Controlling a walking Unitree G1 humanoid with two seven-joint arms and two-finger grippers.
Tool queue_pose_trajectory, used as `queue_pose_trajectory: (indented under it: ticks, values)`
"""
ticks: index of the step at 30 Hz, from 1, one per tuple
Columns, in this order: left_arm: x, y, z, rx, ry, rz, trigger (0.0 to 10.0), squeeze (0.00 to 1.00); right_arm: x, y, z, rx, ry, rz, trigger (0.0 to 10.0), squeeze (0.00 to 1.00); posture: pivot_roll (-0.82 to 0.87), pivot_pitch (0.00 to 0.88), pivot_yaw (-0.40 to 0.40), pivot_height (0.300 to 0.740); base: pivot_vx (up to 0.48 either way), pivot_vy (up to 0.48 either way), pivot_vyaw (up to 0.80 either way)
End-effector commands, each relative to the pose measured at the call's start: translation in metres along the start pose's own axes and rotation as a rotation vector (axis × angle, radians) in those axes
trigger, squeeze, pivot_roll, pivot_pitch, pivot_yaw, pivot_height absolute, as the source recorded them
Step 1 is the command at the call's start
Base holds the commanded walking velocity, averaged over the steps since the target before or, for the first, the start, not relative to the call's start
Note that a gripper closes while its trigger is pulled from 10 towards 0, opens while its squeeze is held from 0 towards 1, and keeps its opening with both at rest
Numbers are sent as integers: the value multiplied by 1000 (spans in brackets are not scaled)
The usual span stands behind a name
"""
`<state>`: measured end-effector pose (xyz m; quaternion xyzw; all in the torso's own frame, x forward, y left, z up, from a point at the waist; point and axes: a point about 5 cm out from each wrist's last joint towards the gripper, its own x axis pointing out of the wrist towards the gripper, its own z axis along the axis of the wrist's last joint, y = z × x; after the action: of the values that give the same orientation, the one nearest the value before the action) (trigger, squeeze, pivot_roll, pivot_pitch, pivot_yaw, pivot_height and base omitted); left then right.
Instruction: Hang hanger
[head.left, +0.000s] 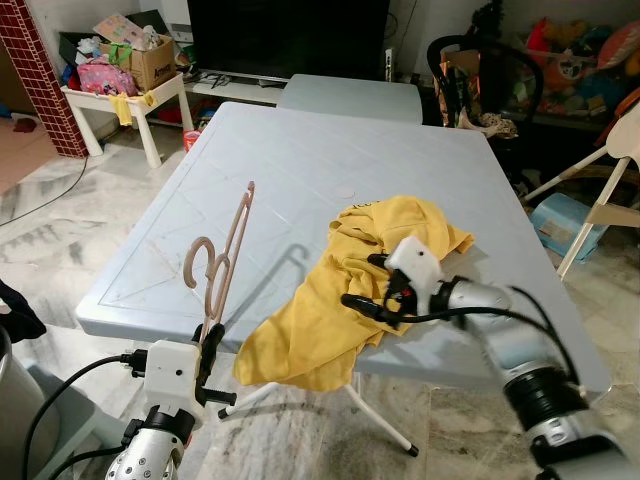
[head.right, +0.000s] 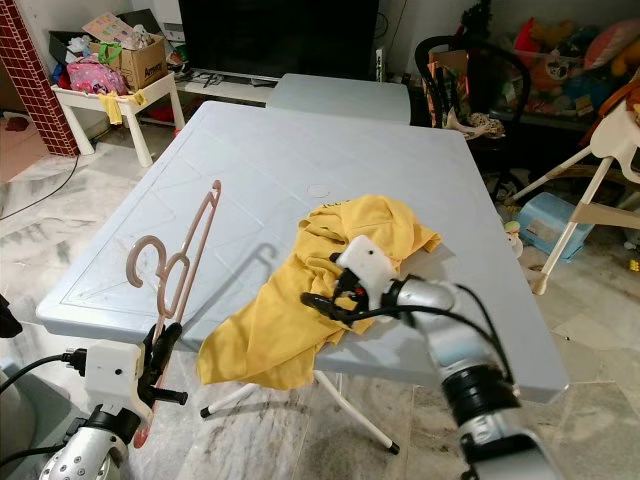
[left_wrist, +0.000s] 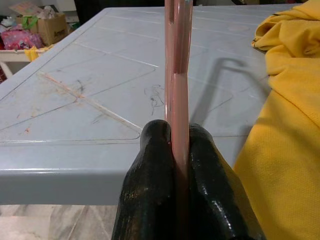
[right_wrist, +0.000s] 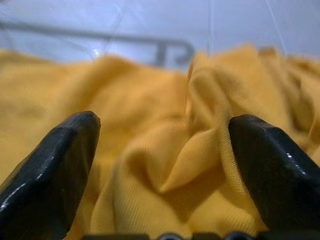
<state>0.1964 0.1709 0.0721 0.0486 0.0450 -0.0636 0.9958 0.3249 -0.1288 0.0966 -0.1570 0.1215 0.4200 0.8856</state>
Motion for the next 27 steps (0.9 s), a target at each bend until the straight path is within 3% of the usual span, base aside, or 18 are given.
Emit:
queue_pose_trajectory:
  ticks: [1, 4, 5, 6, 7, 16, 27]
  values:
    - [1, -2, -5, 0, 35, -14, 10000, 0, 0, 2, 3, -50, 15, -34, 10000, 0, 34, 0, -36, 740, 0, 0, 0]
    - [1, -1, -4, 2, 35, -16, 10000, 0, 2, 9, 0, -131, 53, -17, 10000, 0, 36, 0, -34, 740, 0, 0, 0]
    - [1, -1, -4, 2, 36, -17, 10000, 0, 2, 11, -2, -187, 88, -9, 7961, 0, 36, 0, -35, 740, 0, 0, 0]
    - [1, -1, -4, 3, 36, -18, 10000, 0, 2, 14, -5, -252, 128, 18, 7961, 0, 36, 0, -35, 740, 0, 0, 0]
    - [1, -1, -4, 4, 37, -18, 10000, 0, 1, 14, -7, -276, 163, 21, 0, 0, 37, 0, -35, 740, 0, 0, 0]
    - [0, -2, -3, 2, 34, -12, 10000, 0, 9, 26, -21, -280, 245, -2, 0, 0, 44, 0, -45, 740, 0, 0, 0]
    - [-2, 0, -1, 5, 34, -5, 10000, 0, 17, 38, -51, -63, 344, -69, 0, 0, 58, 0, -43, 740, 0, 0, 0]
